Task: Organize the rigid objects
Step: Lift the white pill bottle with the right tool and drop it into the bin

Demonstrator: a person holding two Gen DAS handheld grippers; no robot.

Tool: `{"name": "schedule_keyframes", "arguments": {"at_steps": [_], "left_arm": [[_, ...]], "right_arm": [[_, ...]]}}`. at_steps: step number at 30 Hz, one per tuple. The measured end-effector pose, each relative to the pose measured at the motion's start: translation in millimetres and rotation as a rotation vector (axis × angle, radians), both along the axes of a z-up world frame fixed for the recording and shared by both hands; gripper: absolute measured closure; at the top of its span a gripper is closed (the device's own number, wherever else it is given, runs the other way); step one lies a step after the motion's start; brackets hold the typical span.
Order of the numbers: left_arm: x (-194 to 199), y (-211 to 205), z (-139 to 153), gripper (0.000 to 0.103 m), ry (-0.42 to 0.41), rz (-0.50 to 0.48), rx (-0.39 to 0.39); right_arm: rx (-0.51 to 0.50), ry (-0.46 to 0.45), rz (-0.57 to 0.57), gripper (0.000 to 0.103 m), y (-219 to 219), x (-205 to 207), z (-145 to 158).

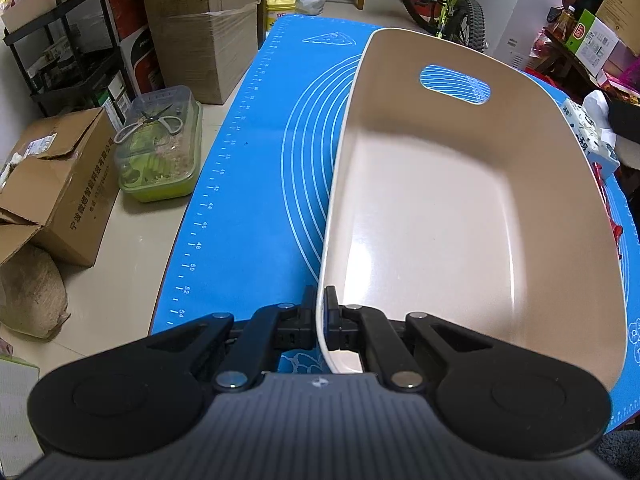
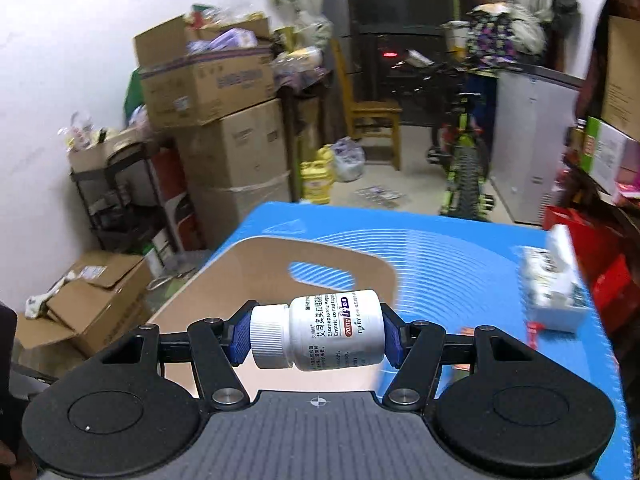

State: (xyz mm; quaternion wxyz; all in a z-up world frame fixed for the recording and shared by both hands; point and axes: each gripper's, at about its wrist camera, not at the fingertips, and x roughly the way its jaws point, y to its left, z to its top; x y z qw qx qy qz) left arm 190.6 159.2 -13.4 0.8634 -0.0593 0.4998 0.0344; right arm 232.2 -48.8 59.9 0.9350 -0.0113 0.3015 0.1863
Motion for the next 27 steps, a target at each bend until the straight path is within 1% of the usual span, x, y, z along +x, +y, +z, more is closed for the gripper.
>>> {"name": "schedule_keyframes", "arguments": {"at_steps": [3, 8, 13, 19, 21, 22, 25, 27], "left_arm": [[-0.2, -0.1, -0.1, 0.098, -0.001, 0.001, 0.003], [-0.1, 0.0, 0.1, 0.098, -0.002, 0.005, 0.005], [-0.2, 0.1, 0.0, 0.098, -0.002, 0.005, 0.005], [-0.2, -0.3, 0.1, 0.098, -0.002, 0.004, 0.007], [-0.3, 0.1, 0.1, 0.098, -0.002, 0.006, 0.005], [-0.3, 0.4, 0.1, 0.098, -0.001, 0.007, 0.004], [-0.2, 0.5, 0.2, 0.098, -0.001, 0.008, 0.005], [-0.2, 0.7, 0.2, 0.098, -0.002, 0.01, 0.008]], "right_arm": [[-0.028, 0.042, 0.039, 0.038, 29.2, 10.3, -12.0], [-0.104, 0.133, 0.108, 0.038, 73.0, 18.8, -40.1], [-0.185, 0.213, 0.151, 0.038, 99.6, 17.3, -63.7], [-0.213, 0.306, 0.145, 0.037, 106.0, 20.8, -79.4], [-0.213, 0.317, 0.135, 0.037, 106.2, 23.0, -80.4], [-0.212, 0.317, 0.131, 0.033, 105.3, 23.3, -79.9], [-0.161, 0.293, 0.132, 0.031, 95.6, 20.2, -73.3], [-0.129, 0.264, 0.12, 0.029, 81.9, 14.7, -64.2]]}}
